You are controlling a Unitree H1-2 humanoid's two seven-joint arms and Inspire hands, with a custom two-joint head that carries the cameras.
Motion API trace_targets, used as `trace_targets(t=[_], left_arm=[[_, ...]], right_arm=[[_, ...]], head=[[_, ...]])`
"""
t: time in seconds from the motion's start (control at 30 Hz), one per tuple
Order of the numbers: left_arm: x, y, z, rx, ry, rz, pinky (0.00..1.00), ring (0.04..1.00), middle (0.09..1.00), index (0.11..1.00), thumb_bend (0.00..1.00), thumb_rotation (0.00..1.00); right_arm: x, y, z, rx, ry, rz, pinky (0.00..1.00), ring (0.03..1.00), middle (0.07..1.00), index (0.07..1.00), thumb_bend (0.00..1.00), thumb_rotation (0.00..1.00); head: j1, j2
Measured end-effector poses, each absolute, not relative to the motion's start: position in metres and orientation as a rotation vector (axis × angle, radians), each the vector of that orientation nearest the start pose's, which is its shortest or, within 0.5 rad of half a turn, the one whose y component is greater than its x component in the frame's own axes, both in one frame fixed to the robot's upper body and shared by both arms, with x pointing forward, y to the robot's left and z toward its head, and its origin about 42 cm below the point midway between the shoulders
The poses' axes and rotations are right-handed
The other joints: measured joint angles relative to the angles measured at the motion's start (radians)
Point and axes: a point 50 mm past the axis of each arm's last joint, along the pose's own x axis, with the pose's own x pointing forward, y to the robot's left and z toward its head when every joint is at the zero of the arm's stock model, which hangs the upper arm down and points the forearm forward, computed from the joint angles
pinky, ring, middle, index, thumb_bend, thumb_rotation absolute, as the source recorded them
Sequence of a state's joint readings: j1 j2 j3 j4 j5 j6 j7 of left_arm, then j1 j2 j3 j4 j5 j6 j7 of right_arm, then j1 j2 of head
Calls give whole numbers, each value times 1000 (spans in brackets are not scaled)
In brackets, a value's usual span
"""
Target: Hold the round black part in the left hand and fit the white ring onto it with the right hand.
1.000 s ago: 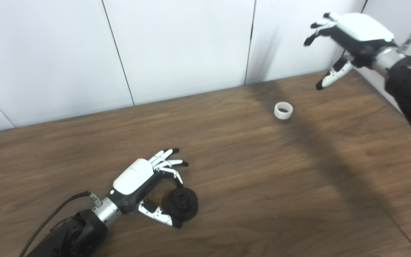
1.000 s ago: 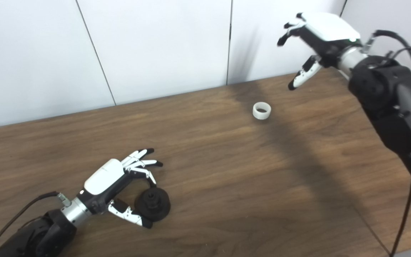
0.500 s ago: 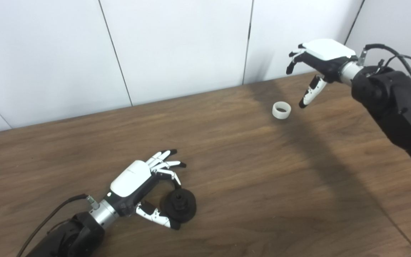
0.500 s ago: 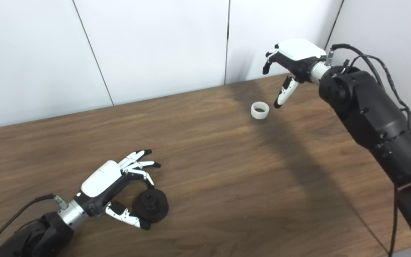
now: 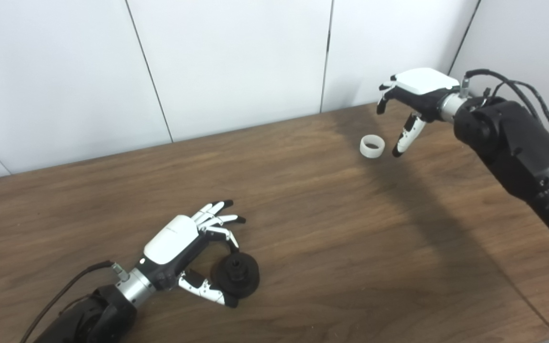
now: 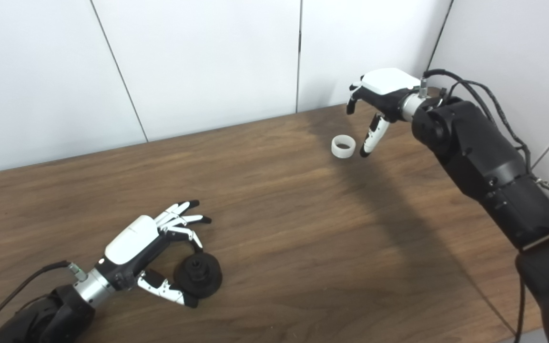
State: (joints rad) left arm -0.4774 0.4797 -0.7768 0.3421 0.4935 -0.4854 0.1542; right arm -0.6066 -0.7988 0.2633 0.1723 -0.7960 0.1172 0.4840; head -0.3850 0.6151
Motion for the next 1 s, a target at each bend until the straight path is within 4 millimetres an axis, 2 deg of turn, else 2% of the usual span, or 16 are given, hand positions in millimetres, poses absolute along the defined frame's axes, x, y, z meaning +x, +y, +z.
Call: trace_targets(t=[0.7, 1.0], left_arm=[[360, 190, 119, 980, -589, -800, 1000, 1000, 864, 480, 525, 61], [357, 192, 118, 972, -585, -796, 1000, 1000, 862, 480, 525, 60]], right_arm=[[448, -373, 276, -1674, 98, 263, 1000, 1000, 944, 716, 983, 269], [451, -380, 271, -1687, 70, 248, 1000, 1000, 936, 712, 944, 246]], head=[[3, -21], [20, -29]])
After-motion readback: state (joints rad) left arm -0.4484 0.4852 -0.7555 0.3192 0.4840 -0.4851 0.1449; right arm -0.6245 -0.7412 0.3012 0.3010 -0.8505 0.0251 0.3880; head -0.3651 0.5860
